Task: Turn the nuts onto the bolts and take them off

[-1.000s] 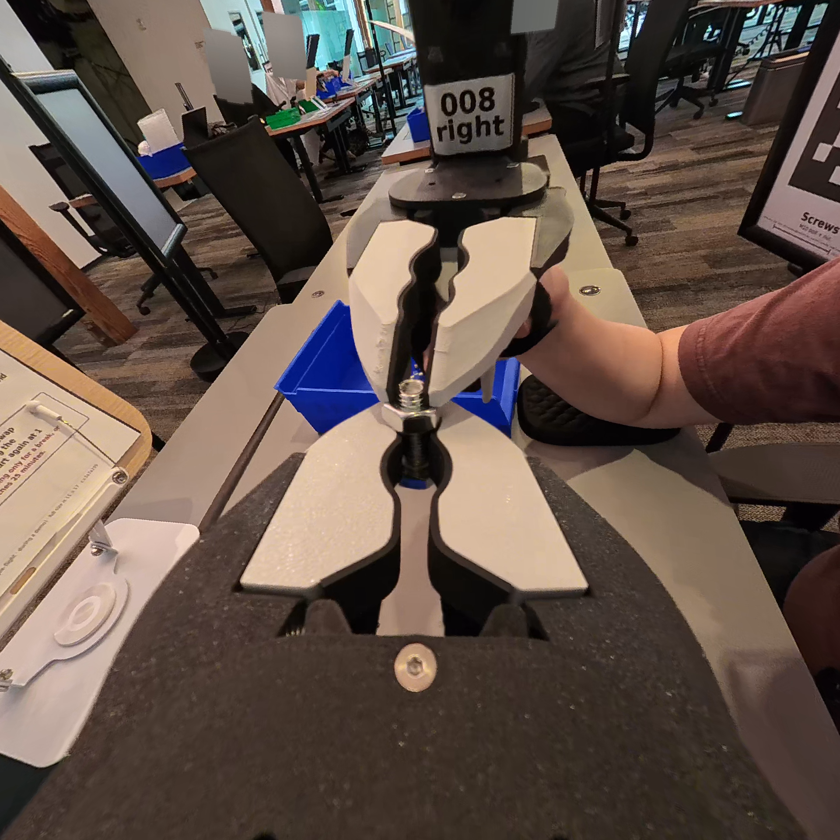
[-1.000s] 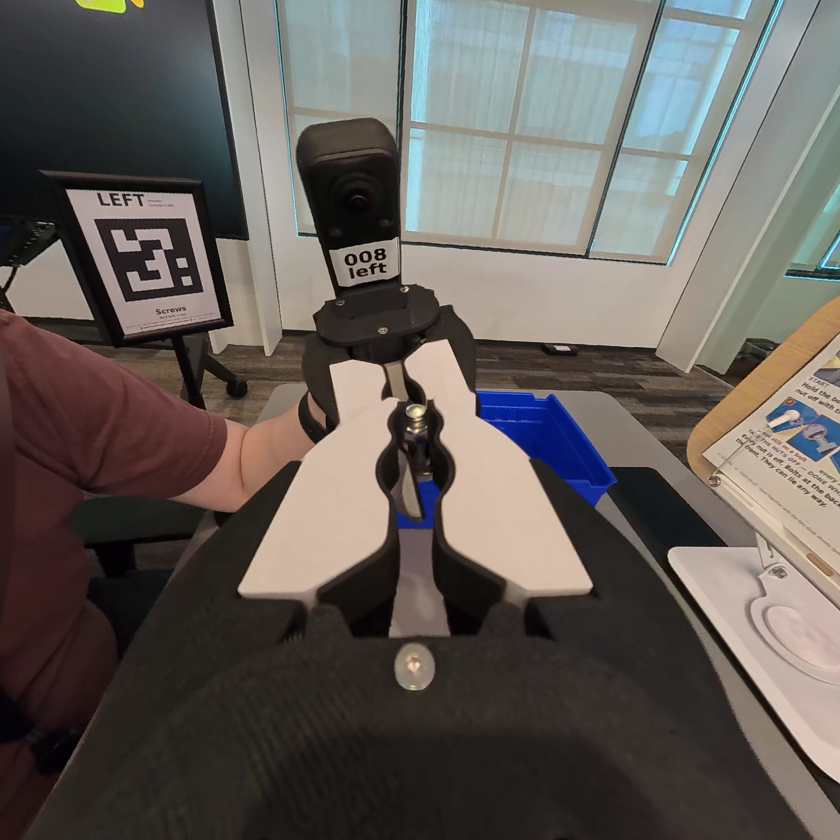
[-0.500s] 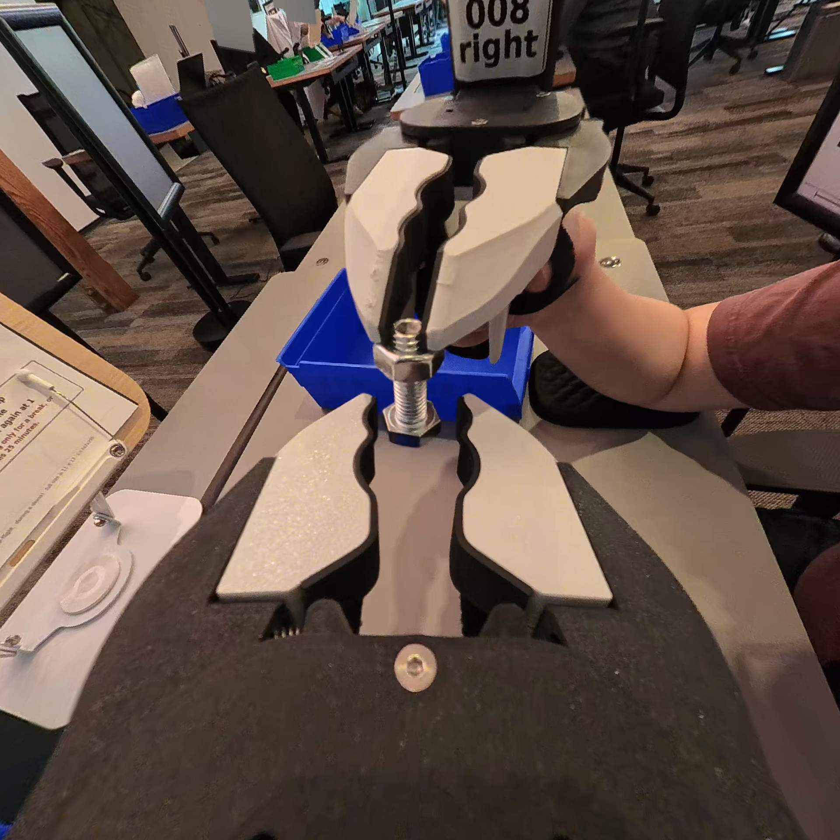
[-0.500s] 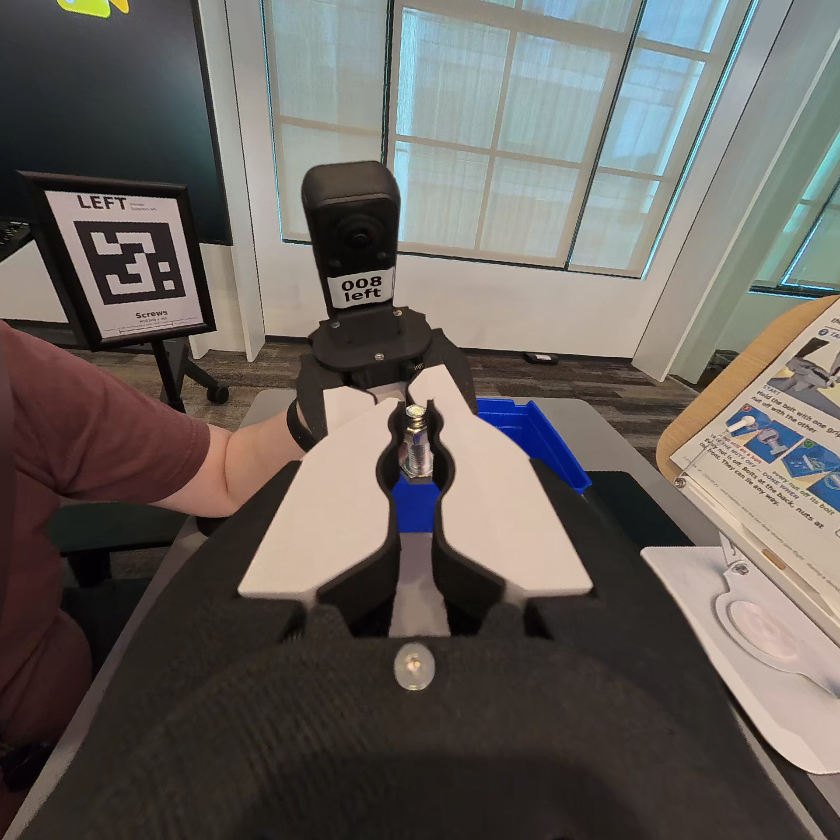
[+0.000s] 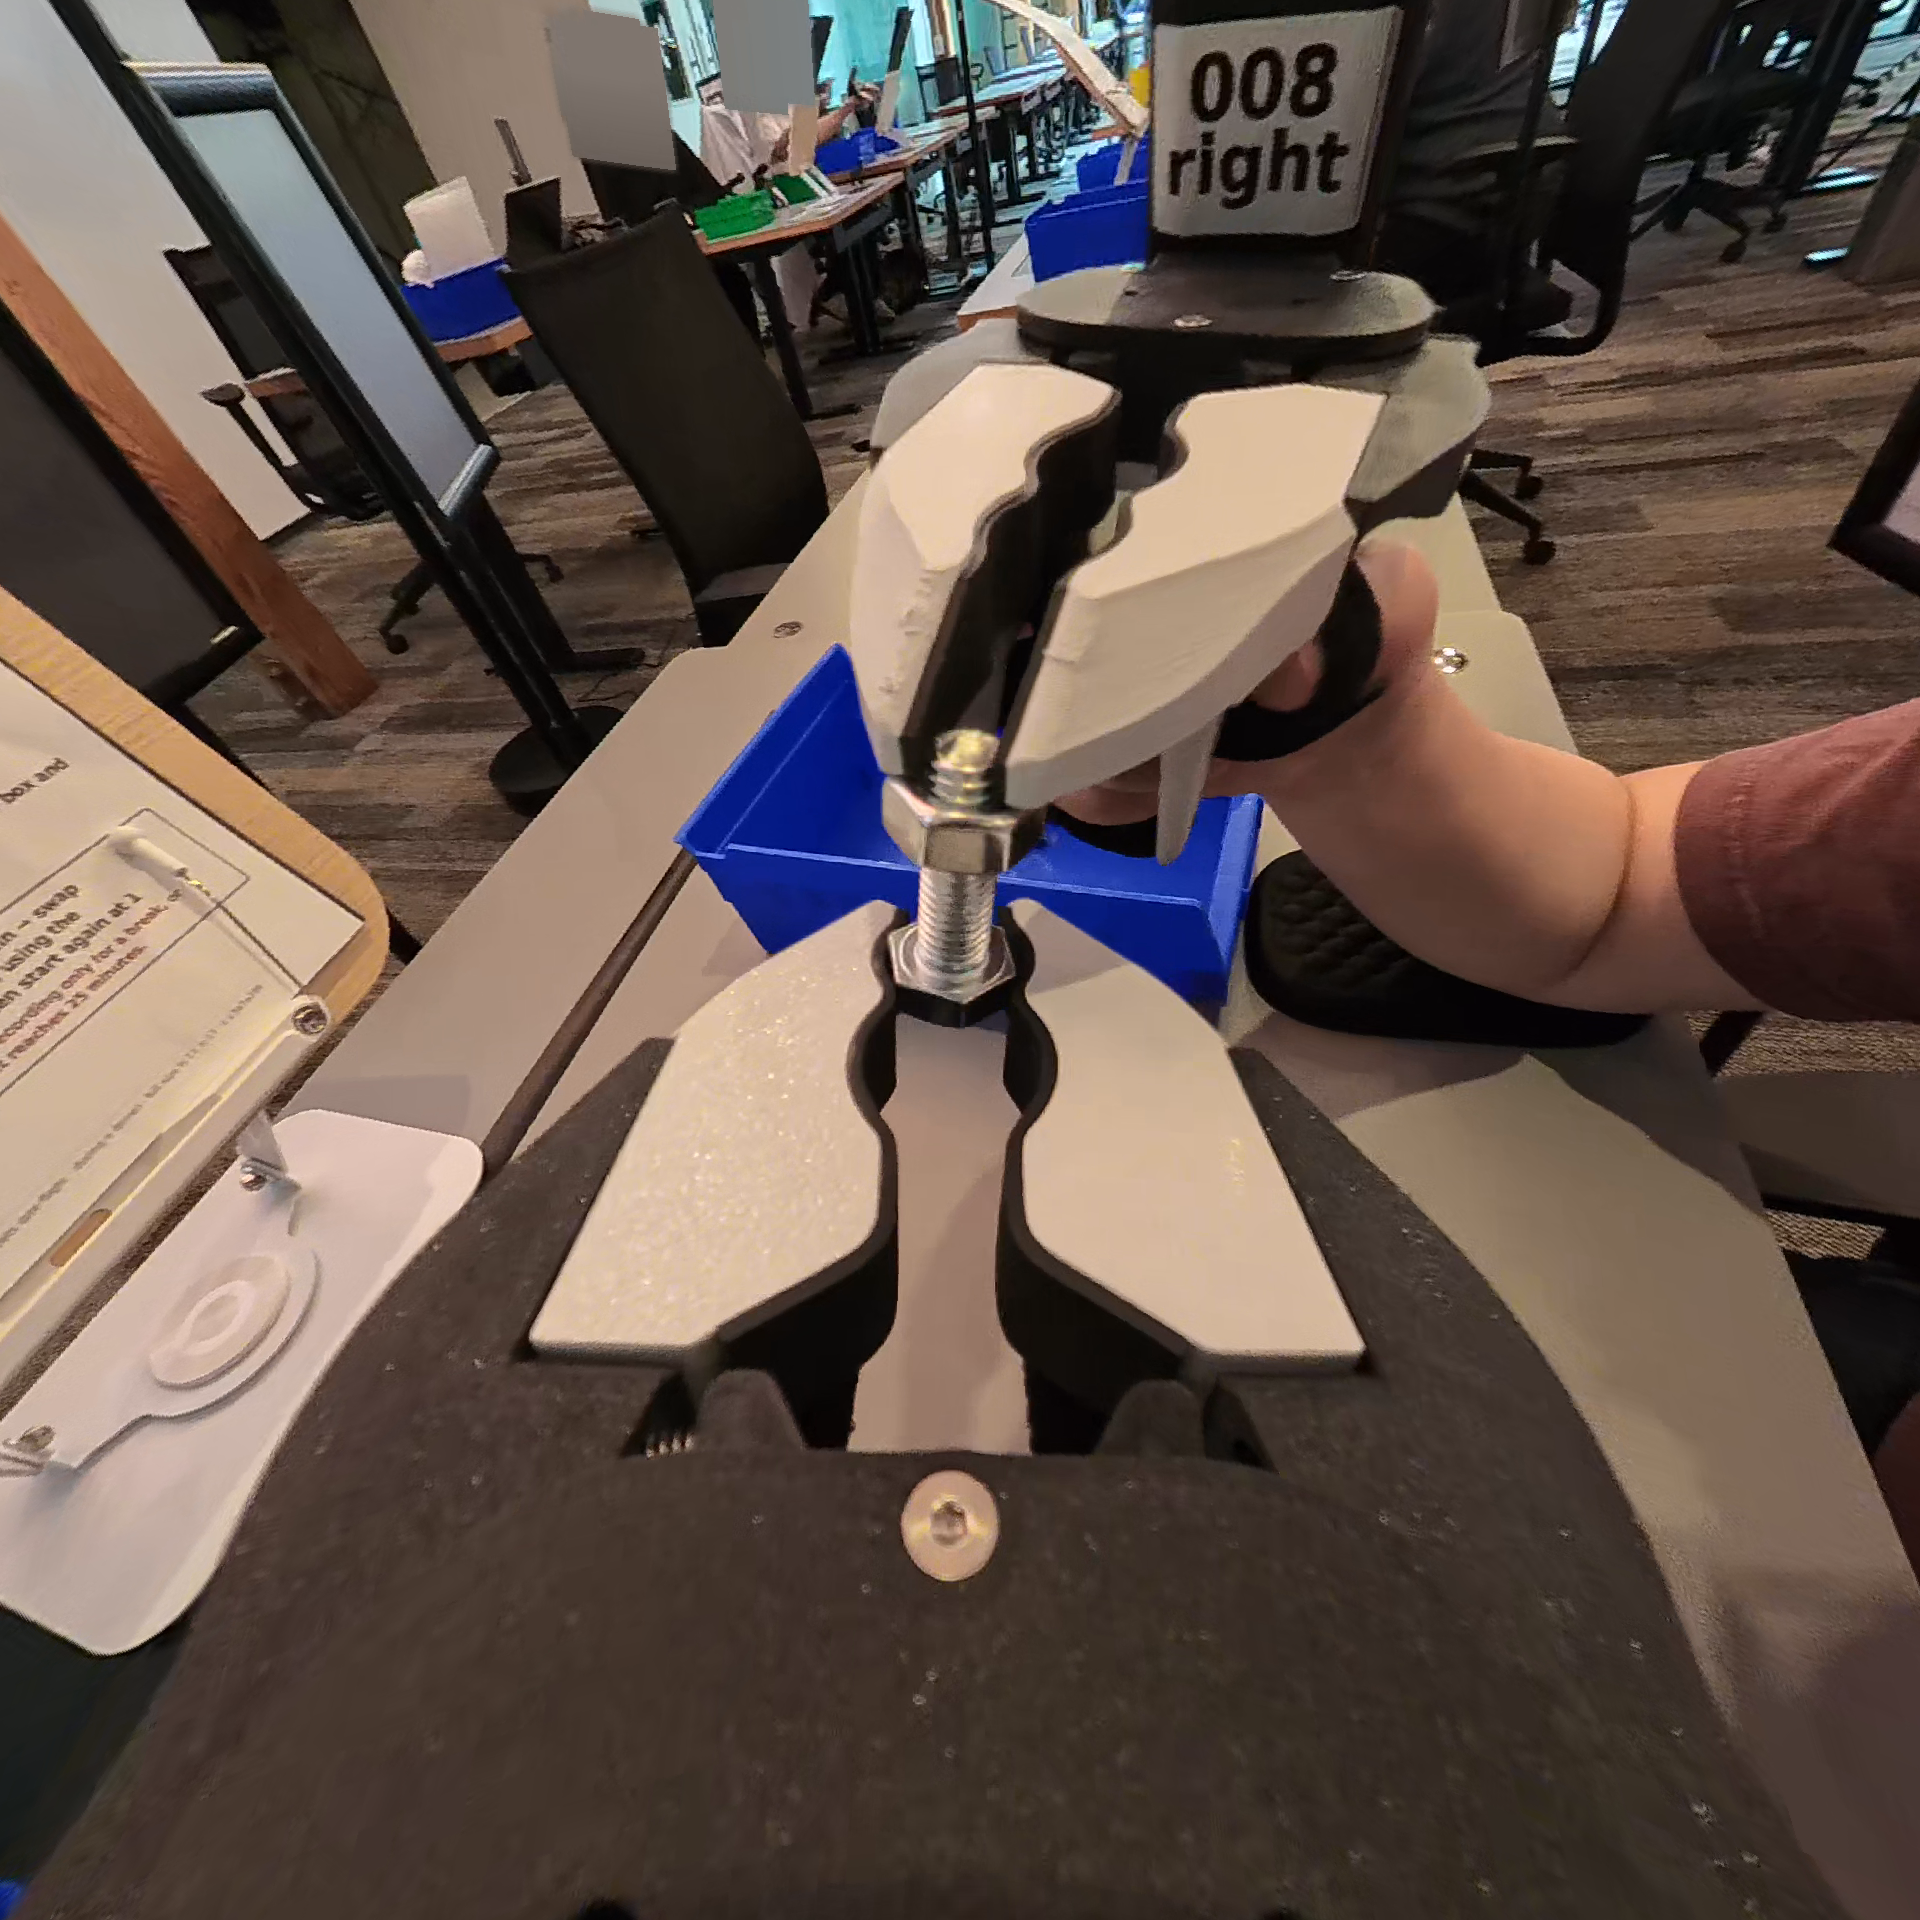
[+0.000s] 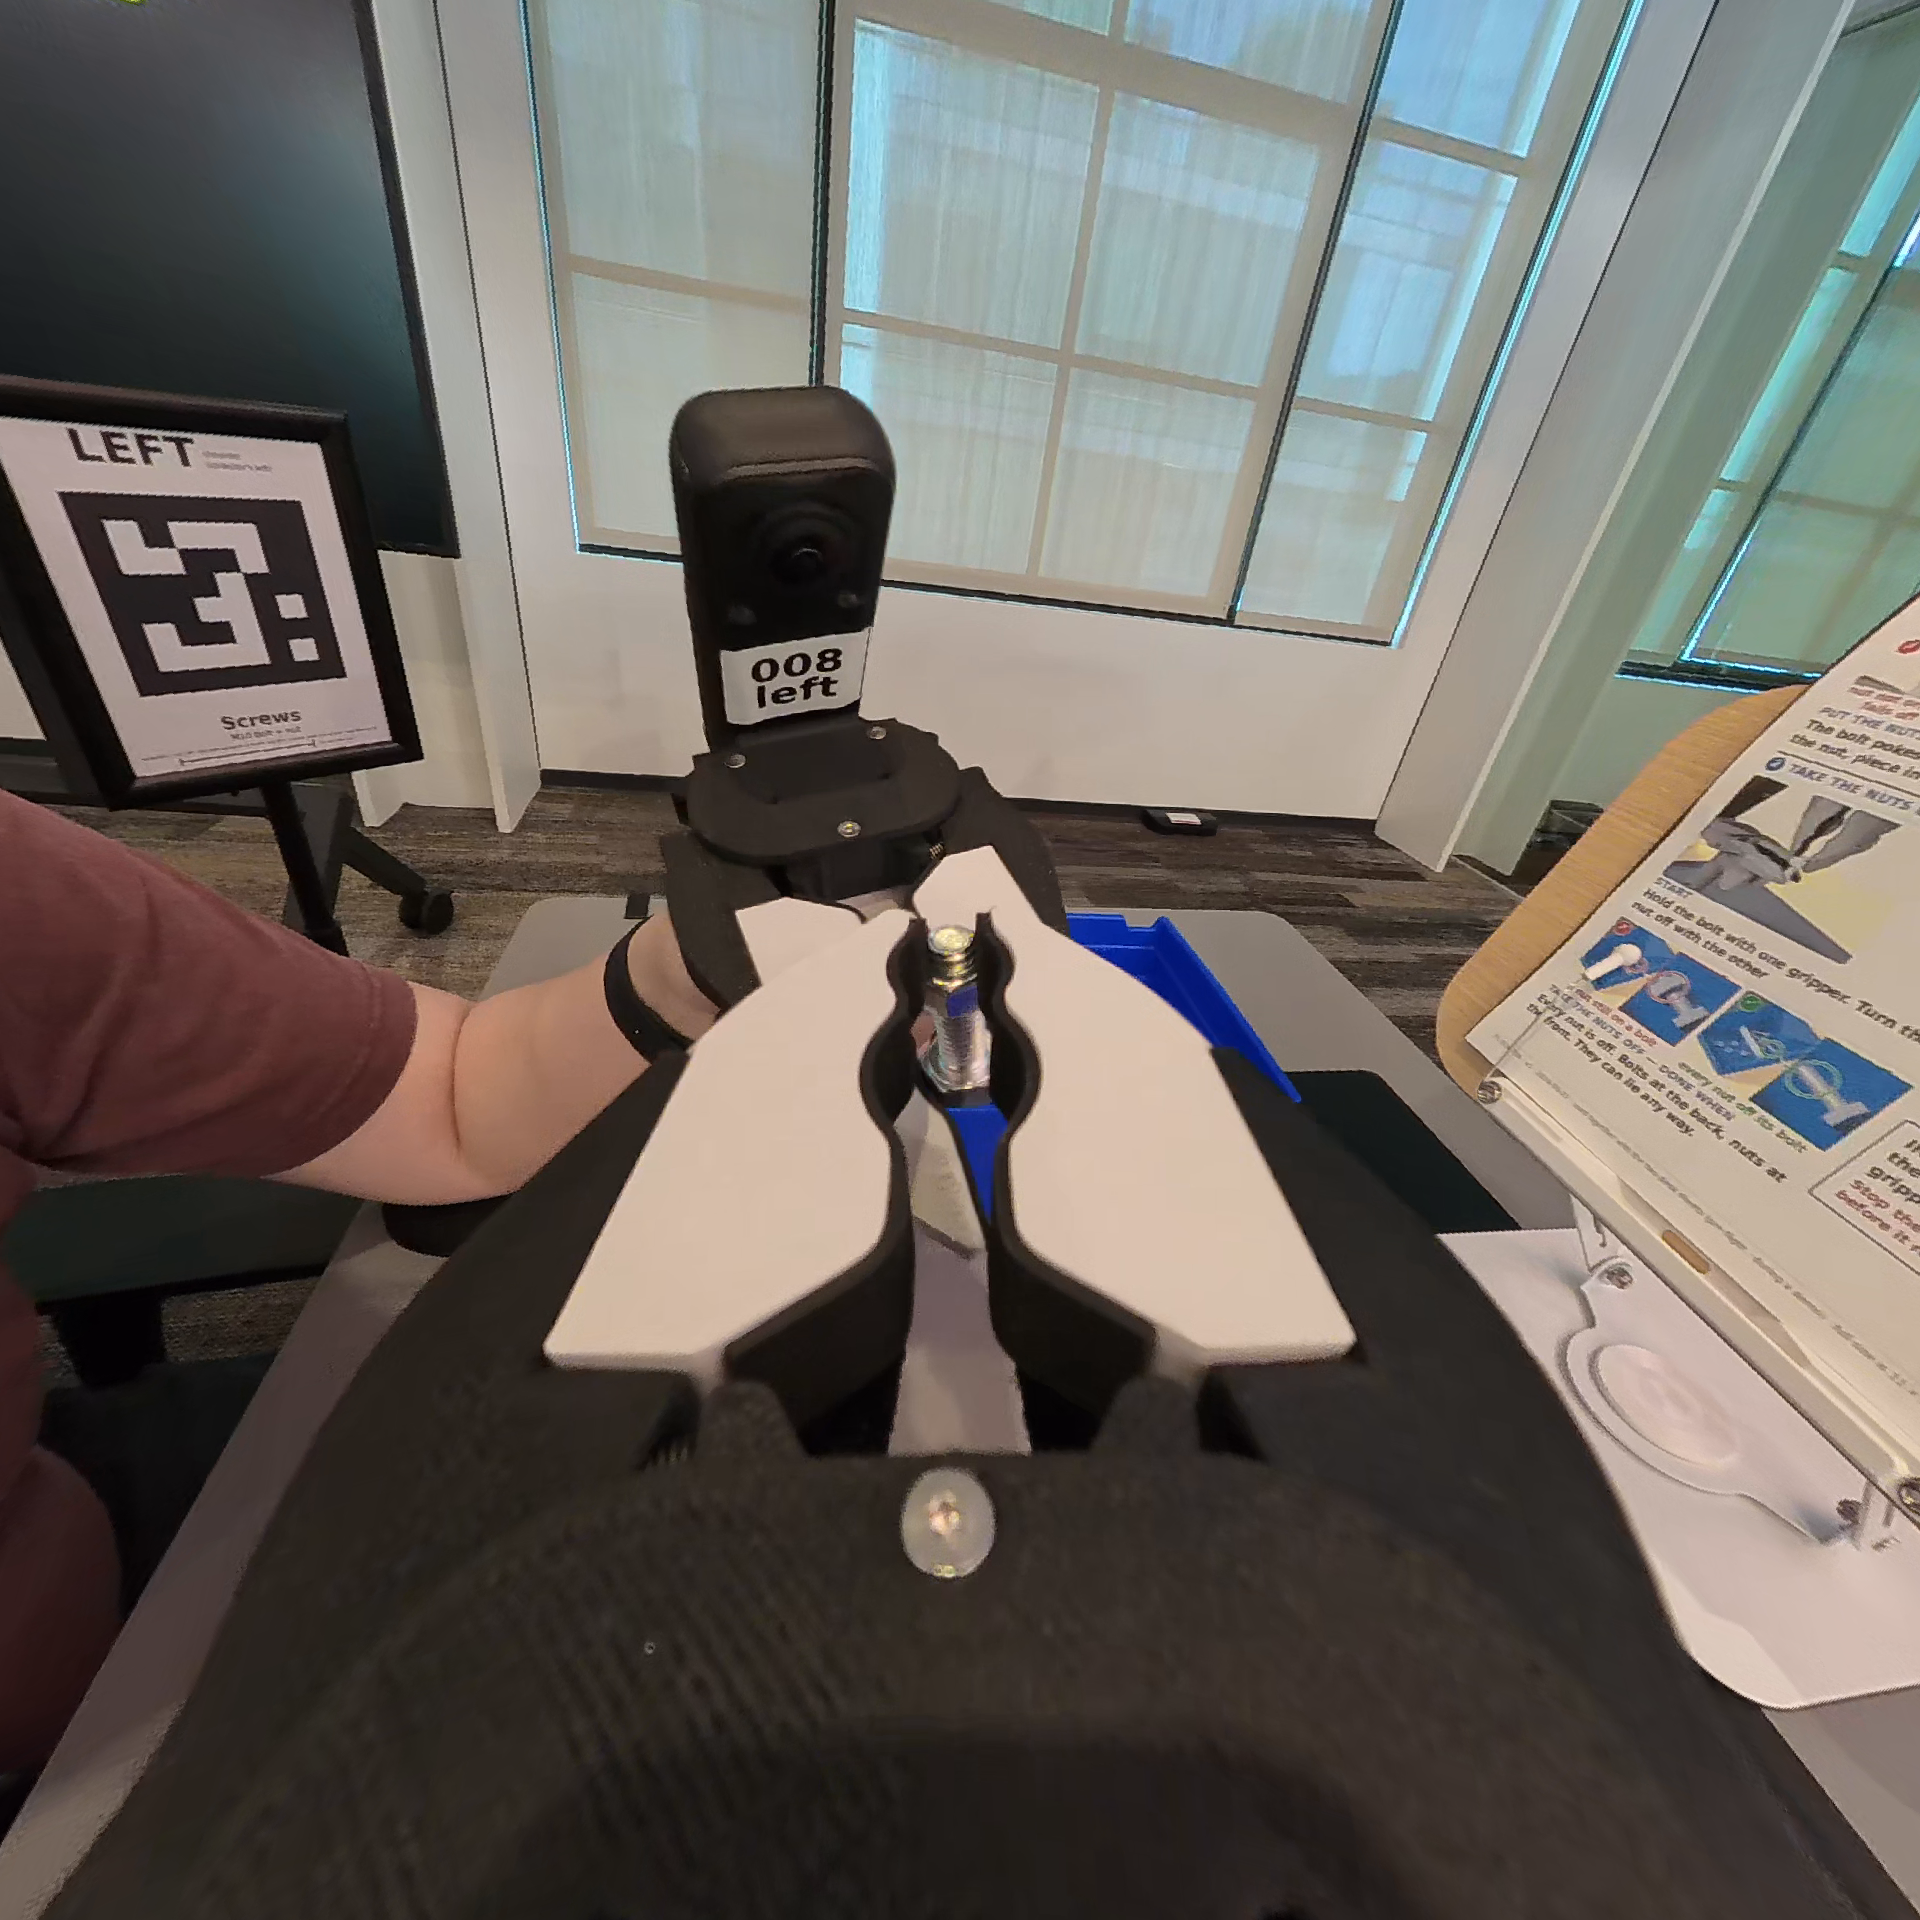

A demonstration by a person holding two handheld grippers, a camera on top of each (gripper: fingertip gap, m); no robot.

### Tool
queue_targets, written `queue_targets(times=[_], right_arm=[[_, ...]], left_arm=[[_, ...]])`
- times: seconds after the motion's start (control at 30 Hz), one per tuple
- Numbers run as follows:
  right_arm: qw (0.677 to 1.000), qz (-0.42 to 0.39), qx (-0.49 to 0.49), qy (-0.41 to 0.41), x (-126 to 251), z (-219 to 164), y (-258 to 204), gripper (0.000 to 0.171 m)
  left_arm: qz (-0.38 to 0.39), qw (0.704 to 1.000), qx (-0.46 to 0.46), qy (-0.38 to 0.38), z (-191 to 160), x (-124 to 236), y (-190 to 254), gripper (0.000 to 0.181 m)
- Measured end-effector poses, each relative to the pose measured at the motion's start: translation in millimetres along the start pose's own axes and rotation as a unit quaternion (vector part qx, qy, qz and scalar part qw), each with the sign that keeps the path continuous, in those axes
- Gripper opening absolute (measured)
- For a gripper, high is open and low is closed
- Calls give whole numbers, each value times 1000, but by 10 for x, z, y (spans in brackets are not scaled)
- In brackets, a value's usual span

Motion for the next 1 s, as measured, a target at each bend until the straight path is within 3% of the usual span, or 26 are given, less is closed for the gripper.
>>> queue_targets(times=[0.27,0.33,0.5,0.77,0.83,1.0], right_arm=[[1000,-5,4,9,12,5,23,10],[1000,-4,15,25,26,24,24,31],[999,3,25,45,19,3,44,56],[998,25,62,14,-59,-20,-107,58],[998,33,56,6,-38,-4,-116,49],[997,8,70,42,-77,3,-118,66]], left_arm=[[19,1000,3,8,12,25,-39,15],[18,1000,4,7,17,28,-36,14],[8,1000,17,21,49,60,-34,14],[33,999,29,31,63,115,-108,14],[37,998,39,41,79,165,-146,14],[27,998,30,38,93,147,-95,14]])
Point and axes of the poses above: each gripper's, where its closed fingertips meet, x back along the fingers, z out of its top, y = z × x across the jaws, the point moved 8 cm from there along x, back along the fingers, and after that the axes turned 7 degrees about y, right-handed, at the moved point
